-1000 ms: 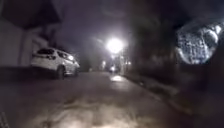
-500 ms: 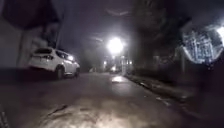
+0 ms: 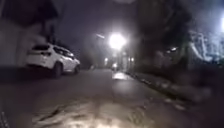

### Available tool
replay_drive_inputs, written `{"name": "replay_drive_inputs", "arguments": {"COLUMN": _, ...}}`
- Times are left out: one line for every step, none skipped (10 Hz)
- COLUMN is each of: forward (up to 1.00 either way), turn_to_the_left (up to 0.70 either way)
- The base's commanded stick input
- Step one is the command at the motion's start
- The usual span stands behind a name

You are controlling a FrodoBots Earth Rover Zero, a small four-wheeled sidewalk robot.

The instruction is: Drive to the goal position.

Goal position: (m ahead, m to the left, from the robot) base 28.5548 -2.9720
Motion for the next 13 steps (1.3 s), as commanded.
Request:
{"name": "replay_drive_inputs", "arguments": {"forward": 0.70, "turn_to_the_left": 0.00}}
{"name": "replay_drive_inputs", "arguments": {"forward": 0.70, "turn_to_the_left": 0.00}}
{"name": "replay_drive_inputs", "arguments": {"forward": 0.70, "turn_to_the_left": 0.00}}
{"name": "replay_drive_inputs", "arguments": {"forward": 0.70, "turn_to_the_left": 0.00}}
{"name": "replay_drive_inputs", "arguments": {"forward": 0.70, "turn_to_the_left": 0.00}}
{"name": "replay_drive_inputs", "arguments": {"forward": 0.70, "turn_to_the_left": 0.00}}
{"name": "replay_drive_inputs", "arguments": {"forward": 0.70, "turn_to_the_left": 0.00}}
{"name": "replay_drive_inputs", "arguments": {"forward": 0.70, "turn_to_the_left": 0.00}}
{"name": "replay_drive_inputs", "arguments": {"forward": 0.70, "turn_to_the_left": 0.00}}
{"name": "replay_drive_inputs", "arguments": {"forward": 0.70, "turn_to_the_left": 0.00}}
{"name": "replay_drive_inputs", "arguments": {"forward": 0.70, "turn_to_the_left": 0.00}}
{"name": "replay_drive_inputs", "arguments": {"forward": 0.70, "turn_to_the_left": 0.00}}
{"name": "replay_drive_inputs", "arguments": {"forward": 0.70, "turn_to_the_left": 0.00}}
